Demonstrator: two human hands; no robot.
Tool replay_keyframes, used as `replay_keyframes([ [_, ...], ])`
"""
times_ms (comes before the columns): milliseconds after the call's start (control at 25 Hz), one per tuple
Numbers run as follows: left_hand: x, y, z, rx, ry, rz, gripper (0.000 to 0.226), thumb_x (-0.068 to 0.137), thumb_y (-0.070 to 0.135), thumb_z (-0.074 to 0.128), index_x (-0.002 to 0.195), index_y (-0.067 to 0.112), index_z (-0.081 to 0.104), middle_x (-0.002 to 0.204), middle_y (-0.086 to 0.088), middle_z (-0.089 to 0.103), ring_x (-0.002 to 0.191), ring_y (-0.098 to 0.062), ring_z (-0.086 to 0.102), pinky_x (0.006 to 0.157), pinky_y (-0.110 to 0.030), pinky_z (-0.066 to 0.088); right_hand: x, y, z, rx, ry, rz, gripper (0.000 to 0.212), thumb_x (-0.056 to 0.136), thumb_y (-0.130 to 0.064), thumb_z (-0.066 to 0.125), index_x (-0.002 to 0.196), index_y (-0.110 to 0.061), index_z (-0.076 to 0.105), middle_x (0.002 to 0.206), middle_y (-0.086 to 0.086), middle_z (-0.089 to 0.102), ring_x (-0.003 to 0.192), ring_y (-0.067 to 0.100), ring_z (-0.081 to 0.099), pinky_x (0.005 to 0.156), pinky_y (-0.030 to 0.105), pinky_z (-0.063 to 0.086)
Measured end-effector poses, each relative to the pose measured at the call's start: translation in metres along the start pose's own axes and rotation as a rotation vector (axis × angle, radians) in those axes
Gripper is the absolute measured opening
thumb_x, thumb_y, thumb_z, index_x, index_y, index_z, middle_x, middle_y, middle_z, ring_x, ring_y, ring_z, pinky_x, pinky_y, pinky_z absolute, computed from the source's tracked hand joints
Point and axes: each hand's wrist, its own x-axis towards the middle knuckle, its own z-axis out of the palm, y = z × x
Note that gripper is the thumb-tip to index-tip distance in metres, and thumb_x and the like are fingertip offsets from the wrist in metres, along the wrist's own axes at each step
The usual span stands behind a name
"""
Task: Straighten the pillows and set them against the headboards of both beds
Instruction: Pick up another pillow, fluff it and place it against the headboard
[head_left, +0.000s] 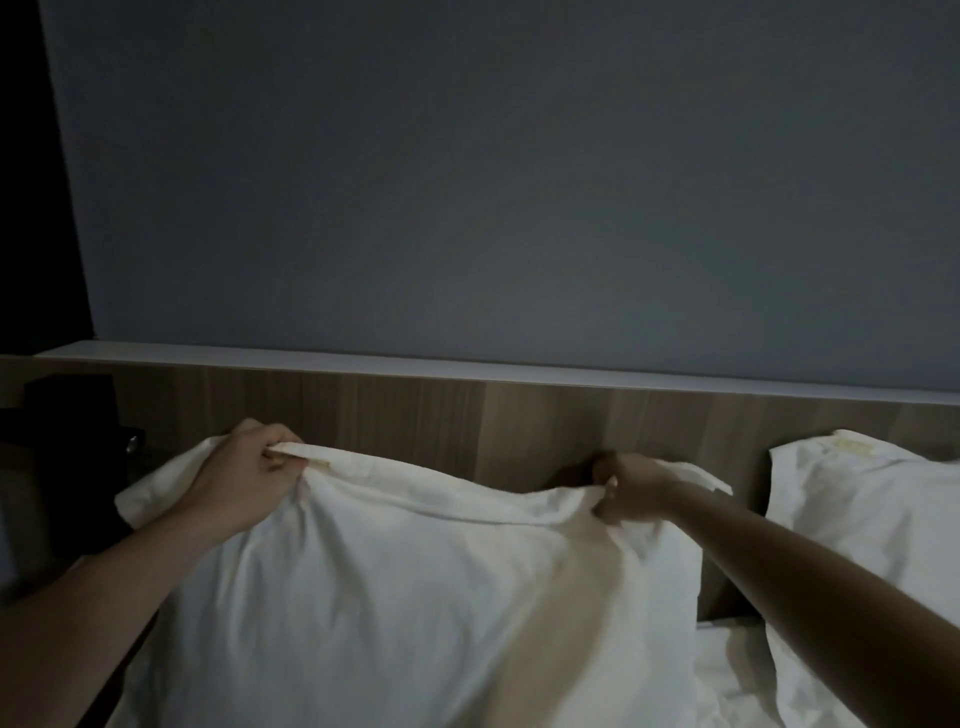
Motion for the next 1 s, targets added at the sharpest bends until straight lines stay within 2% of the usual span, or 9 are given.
replay_keyframes([
  [40, 0.002, -0.002, 0.0, 0.039, 0.007, -0.004, 0.011, 0.094, 0.015, 0.067, 0.087, 0.022, 0.072, 0.096, -0.003, 0.056, 0.084, -0.023, 0.064, 0.078, -0.035, 0.046, 0.001, 0.007, -0.002, 0.08, 0.151, 0.015, 0.009, 0.078, -0.024, 0.072, 0.087, -0.025, 0.071, 0.091, 0.0, 0.073, 0.09, 0.026, 0.069, 0.07, 0.034, 0.051],
  [120, 0.008, -0.002, 0.003, 0.138, 0.049, 0.005, 0.008, 0.095, 0.015, 0.066, 0.09, 0.017, 0.071, 0.099, -0.007, 0.055, 0.087, -0.032, 0.065, 0.082, -0.039, 0.05, 0.006, 0.018, 0.0, 0.227, 0.334, 0.057, 0.021, 0.08, -0.027, 0.07, 0.066, -0.021, 0.057, 0.072, 0.0, 0.069, 0.076, 0.029, 0.065, 0.062, 0.037, 0.046],
  [200, 0.014, 0.003, 0.01, 0.204, 0.084, -0.009, 0.007, 0.095, 0.015, 0.063, 0.094, 0.013, 0.07, 0.105, -0.011, 0.053, 0.09, -0.038, 0.065, 0.084, -0.043, 0.052, 0.009, 0.017, 0.01, 0.317, 0.493, 0.067, 0.023, 0.081, -0.024, 0.071, 0.066, -0.02, 0.054, 0.075, 0.001, 0.067, 0.074, 0.029, 0.063, 0.061, 0.037, 0.045],
  [320, 0.018, 0.011, 0.016, 0.223, 0.132, -0.081, 0.01, 0.094, 0.015, 0.065, 0.103, 0.012, 0.067, 0.123, -0.012, 0.046, 0.095, -0.04, 0.065, 0.088, -0.046, 0.053, 0.018, 0.005, 0.024, 0.444, 0.669, 0.087, 0.022, 0.088, -0.016, 0.069, 0.074, -0.02, 0.052, 0.094, 0.003, 0.063, 0.08, 0.026, 0.058, 0.063, 0.035, 0.04],
  [440, 0.002, 0.002, 0.015, 0.242, 0.099, -0.011, 0.041, 0.088, 0.014, 0.075, 0.126, 0.014, 0.061, 0.141, -0.008, 0.034, 0.109, -0.039, 0.062, 0.094, -0.049, 0.054, 0.02, -0.004, 0.032, 0.485, 0.676, 0.084, 0.008, 0.092, -0.019, 0.069, 0.096, -0.017, 0.062, 0.118, 0.006, 0.058, 0.088, 0.026, 0.064, 0.074, 0.036, 0.053],
  [560, -0.035, -0.023, 0.016, 0.311, 0.111, 0.064, 0.064, 0.081, 0.023, 0.079, 0.138, 0.013, 0.052, 0.153, -0.011, 0.033, 0.131, -0.04, 0.051, 0.106, -0.054, 0.048, 0.005, -0.001, 0.053, 0.513, 0.703, 0.075, 0.035, 0.09, -0.026, 0.075, 0.12, -0.017, 0.061, 0.136, 0.006, 0.05, 0.109, 0.027, 0.062, 0.09, 0.039, 0.055],
  [720, -0.072, -0.051, 0.021, 0.505, 0.066, -0.032, 0.081, 0.081, 0.061, 0.05, 0.147, 0.014, 0.047, 0.16, -0.016, 0.035, 0.143, -0.04, 0.04, 0.113, -0.057, 0.039, -0.026, 0.03, 0.09, 0.43, 0.804, 0.152, 0.056, 0.091, -0.036, 0.072, 0.139, -0.019, 0.05, 0.152, 0.01, 0.045, 0.14, 0.033, 0.044, 0.116, 0.053, 0.04],
  [880, -0.058, -0.053, 0.018, 0.475, -0.033, -0.154, 0.101, 0.078, 0.075, 0.038, 0.16, 0.018, 0.027, 0.17, -0.016, 0.015, 0.156, -0.038, 0.016, 0.124, -0.053, 0.022, -0.022, 0.058, 0.094, 0.562, 0.614, 0.295, 0.072, 0.093, -0.05, 0.063, 0.154, -0.023, 0.035, 0.166, 0.012, 0.03, 0.152, 0.036, 0.031, 0.122, 0.055, 0.031],
  [1000, -0.044, -0.061, 0.018, 0.498, -0.087, -0.212, 0.108, 0.074, 0.082, 0.035, 0.163, 0.024, 0.017, 0.172, -0.015, 0.007, 0.158, -0.036, 0.01, 0.126, -0.051, 0.018, -0.006, 0.068, 0.077, 0.626, 0.536, 0.285, 0.063, 0.092, -0.04, 0.065, 0.149, -0.026, 0.042, 0.16, 0.014, 0.037, 0.142, 0.04, 0.044, 0.116, 0.055, 0.039],
])
